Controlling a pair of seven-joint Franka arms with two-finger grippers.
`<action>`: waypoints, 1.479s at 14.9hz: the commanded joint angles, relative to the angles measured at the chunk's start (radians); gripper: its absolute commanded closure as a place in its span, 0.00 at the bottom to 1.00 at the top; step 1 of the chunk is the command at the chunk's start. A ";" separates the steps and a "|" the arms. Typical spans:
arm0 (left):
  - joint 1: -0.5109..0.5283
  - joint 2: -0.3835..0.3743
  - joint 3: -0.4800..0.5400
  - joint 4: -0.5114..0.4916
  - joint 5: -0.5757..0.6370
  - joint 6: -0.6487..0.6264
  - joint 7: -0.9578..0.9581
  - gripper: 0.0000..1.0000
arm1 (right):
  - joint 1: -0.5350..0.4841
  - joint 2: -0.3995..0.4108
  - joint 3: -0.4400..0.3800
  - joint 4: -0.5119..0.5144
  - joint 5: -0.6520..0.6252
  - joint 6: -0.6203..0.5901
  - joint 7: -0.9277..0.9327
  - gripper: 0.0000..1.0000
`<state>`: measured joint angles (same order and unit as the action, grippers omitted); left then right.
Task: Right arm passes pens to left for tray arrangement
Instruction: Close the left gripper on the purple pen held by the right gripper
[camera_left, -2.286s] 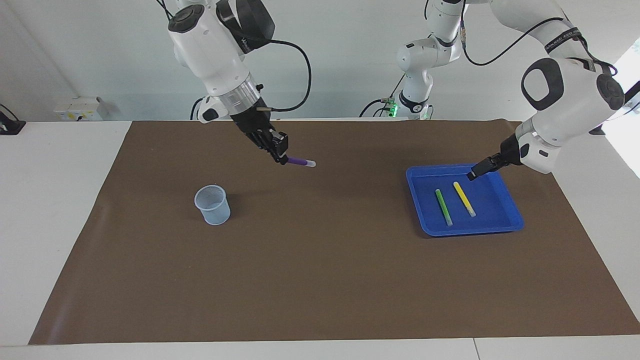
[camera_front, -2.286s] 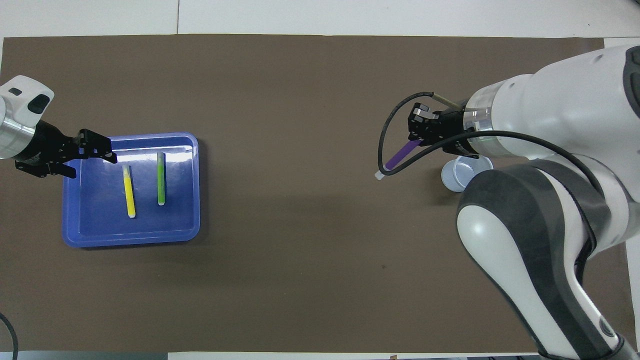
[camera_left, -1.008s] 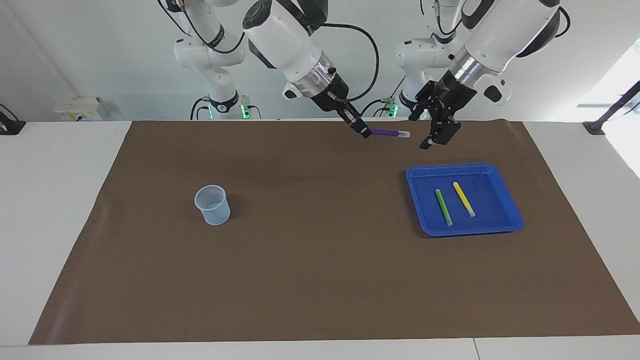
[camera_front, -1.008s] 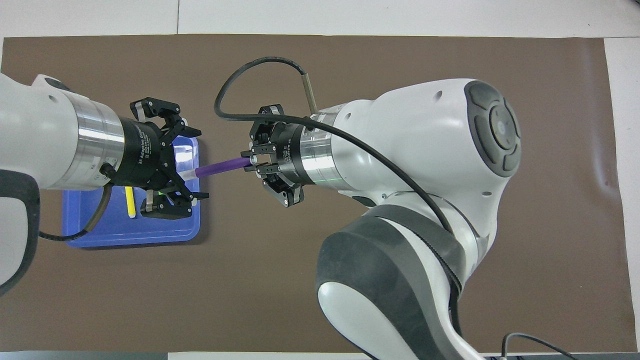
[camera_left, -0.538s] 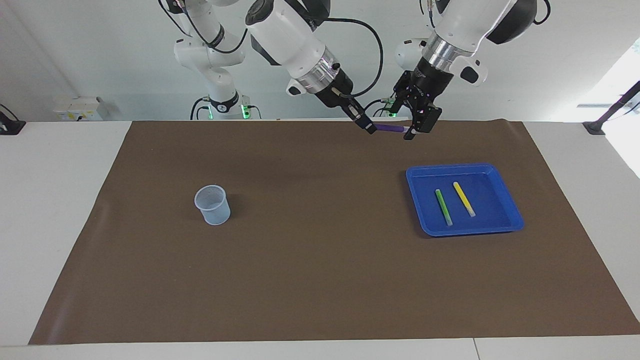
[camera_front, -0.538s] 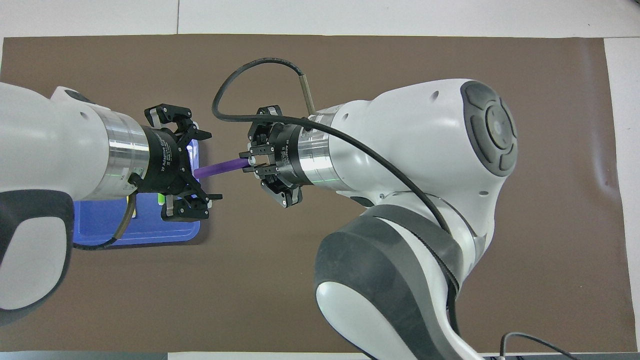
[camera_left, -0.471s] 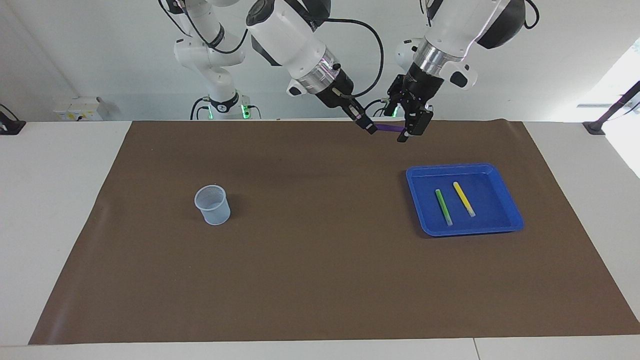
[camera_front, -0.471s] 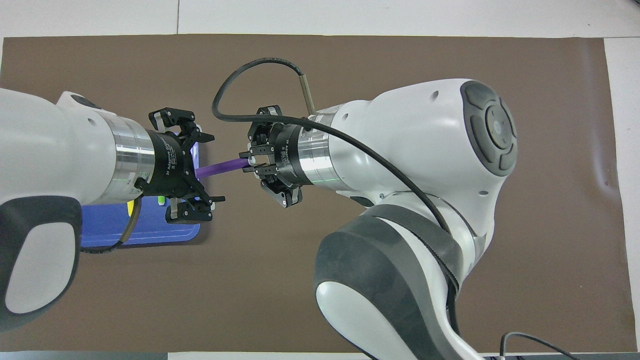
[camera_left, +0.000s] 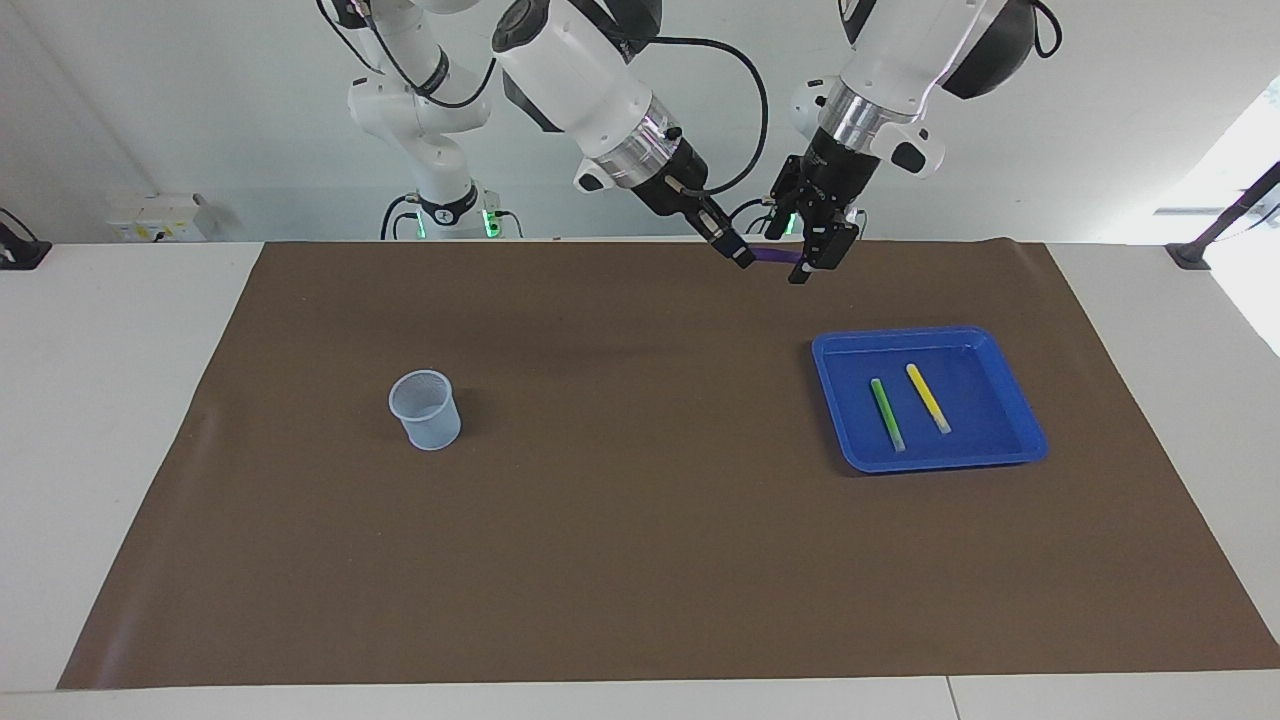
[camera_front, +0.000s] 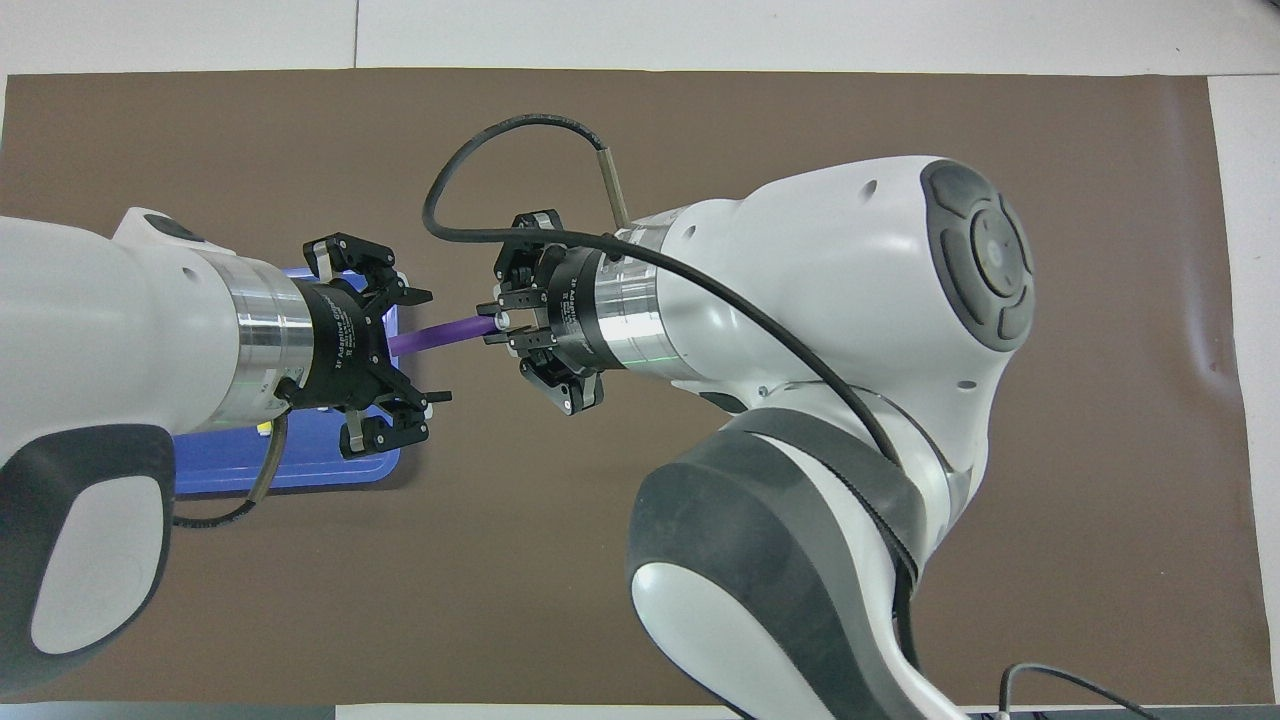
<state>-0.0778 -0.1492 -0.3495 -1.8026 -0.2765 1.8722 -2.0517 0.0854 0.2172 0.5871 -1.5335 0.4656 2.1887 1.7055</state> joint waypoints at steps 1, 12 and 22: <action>-0.010 -0.027 0.009 -0.029 0.016 0.018 -0.002 0.34 | -0.004 0.014 0.014 0.018 0.007 0.008 0.006 1.00; -0.010 -0.030 0.010 -0.020 0.031 0.007 -0.011 0.48 | -0.003 0.014 0.014 0.016 0.005 0.008 0.003 1.00; -0.010 -0.032 0.009 -0.020 0.065 0.025 -0.002 1.00 | -0.001 0.014 0.014 0.010 0.004 0.006 -0.004 1.00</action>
<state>-0.0779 -0.1579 -0.3498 -1.8024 -0.2373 1.8818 -2.0515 0.0884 0.2198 0.5899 -1.5330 0.4656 2.1937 1.7054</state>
